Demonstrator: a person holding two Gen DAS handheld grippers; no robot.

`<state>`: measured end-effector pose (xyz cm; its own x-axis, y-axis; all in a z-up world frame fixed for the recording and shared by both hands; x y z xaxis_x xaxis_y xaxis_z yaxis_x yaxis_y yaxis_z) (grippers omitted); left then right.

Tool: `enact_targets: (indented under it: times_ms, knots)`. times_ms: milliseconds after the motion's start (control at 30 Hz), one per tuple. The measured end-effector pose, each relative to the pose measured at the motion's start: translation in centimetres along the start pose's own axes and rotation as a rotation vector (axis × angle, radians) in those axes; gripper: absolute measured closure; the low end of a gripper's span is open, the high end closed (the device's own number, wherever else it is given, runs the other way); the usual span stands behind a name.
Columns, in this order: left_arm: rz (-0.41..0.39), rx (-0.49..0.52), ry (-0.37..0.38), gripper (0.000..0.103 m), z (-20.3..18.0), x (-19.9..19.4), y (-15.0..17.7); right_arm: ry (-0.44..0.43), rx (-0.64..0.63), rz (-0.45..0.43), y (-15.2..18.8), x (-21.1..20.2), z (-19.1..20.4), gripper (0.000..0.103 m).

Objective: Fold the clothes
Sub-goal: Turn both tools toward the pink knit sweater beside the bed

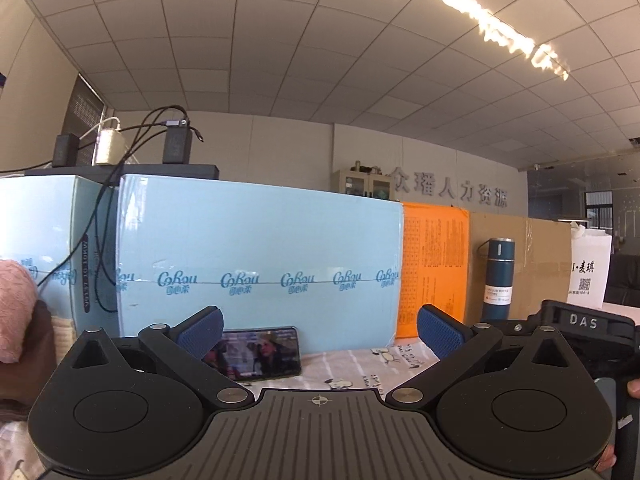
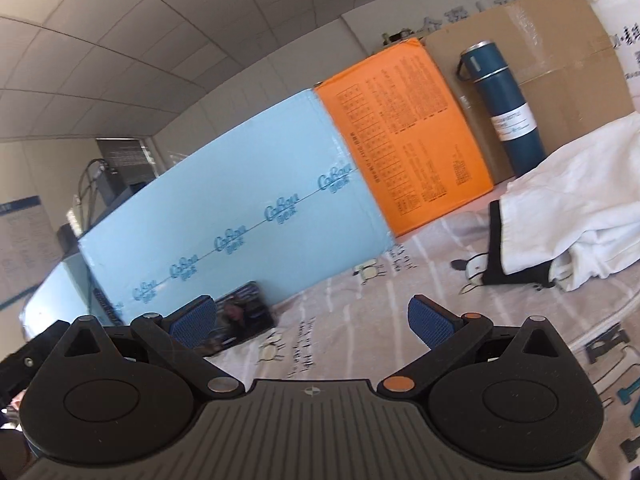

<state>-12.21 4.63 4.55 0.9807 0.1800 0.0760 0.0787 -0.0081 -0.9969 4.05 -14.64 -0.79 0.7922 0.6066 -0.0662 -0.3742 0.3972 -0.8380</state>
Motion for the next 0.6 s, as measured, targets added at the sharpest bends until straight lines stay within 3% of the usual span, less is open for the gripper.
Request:
enact_targets:
  times_ms: [67, 133, 200, 367, 533, 600]
  knots:
    - [-0.018, 0.013, -0.043, 0.000, 1.5, -1.3, -0.3, -0.108, 0.040, 0.027, 0.3, 0.0, 0.7, 0.000]
    - [-0.040, 0.023, -0.110, 0.000, 3.2, -2.8, -0.8, -0.150, 0.027, 0.021, 0.5, -0.3, 1.6, 0.000]
    - [-0.055, 0.029, -0.190, 0.000, 5.5, -4.2, -1.0, -0.168, 0.005, 0.022, 0.7, -0.4, 2.5, 0.000]
    - [-0.060, 0.027, -0.304, 0.000, 11.1, -7.2, -1.8, -0.181, -0.061, 0.032, 1.3, -0.1, 4.9, 0.000]
    - [-0.219, -0.009, -0.518, 0.000, 17.9, -11.7, -5.5, -0.202, -0.121, 0.043, 1.8, 0.1, 7.4, 0.000]
    - [-0.287, -0.028, -0.604, 0.000, 20.7, -13.4, -7.6, -0.256, -0.127, 0.036, 0.9, 0.1, 9.8, 0.000]
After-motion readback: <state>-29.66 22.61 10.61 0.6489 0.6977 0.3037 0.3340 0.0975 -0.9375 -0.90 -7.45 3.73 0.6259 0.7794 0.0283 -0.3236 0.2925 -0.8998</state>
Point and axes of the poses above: each gripper's, at about its wrist camera, not at the fingertips, and x roughly the way its jaws point, z to its left, y to its underside, the point moved 6 cm from there along x, roughly the way its jaws point, and after that the axes turned 5 degrees about -z, right-handed, at the moved point
